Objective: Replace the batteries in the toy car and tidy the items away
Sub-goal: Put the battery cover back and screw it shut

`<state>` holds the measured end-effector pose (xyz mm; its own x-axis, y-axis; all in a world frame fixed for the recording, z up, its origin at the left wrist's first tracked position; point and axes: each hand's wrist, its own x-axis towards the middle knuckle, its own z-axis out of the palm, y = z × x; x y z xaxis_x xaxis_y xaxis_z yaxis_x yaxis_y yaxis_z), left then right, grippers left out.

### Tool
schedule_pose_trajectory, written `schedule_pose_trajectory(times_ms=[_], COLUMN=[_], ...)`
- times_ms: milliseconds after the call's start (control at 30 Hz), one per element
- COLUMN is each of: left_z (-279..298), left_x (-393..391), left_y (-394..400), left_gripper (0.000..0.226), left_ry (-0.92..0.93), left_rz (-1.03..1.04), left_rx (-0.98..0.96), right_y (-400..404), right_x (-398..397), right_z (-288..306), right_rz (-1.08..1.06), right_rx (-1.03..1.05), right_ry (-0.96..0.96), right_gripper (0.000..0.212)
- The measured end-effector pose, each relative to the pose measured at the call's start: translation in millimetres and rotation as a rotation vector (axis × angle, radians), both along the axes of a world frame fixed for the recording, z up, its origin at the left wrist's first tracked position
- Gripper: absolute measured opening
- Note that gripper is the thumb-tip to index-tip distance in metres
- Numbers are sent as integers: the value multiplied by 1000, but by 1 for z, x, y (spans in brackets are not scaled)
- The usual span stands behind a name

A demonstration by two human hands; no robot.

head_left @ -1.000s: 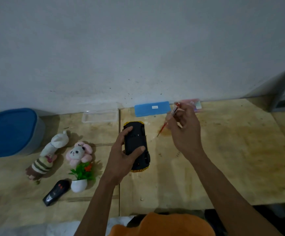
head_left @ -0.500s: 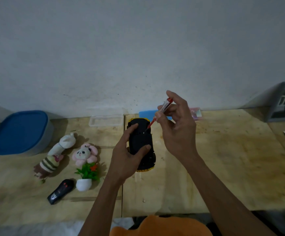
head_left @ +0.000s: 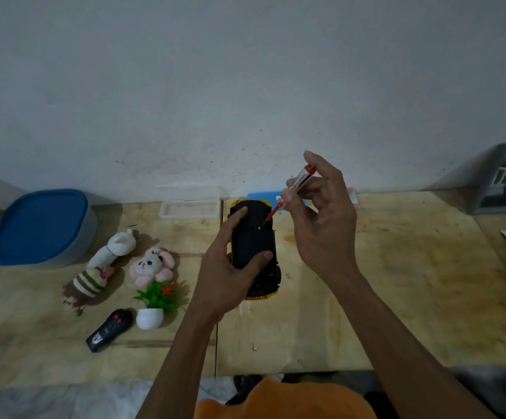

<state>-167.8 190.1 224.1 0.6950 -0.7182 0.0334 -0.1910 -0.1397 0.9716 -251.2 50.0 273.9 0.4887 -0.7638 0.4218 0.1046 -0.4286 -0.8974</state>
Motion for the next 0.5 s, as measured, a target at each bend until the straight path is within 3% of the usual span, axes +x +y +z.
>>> schedule_pose_trajectory(times_ms=[500], left_z=[3], left_x=[-1], left_y=[1], left_gripper=[76], left_ry=[-2], left_rz=[1], left_rx=[-23], right_y=[0], right_x=[0], right_z=[2], right_rz=[1], right_rx=[-55], right_ry=[3], right_gripper=[50])
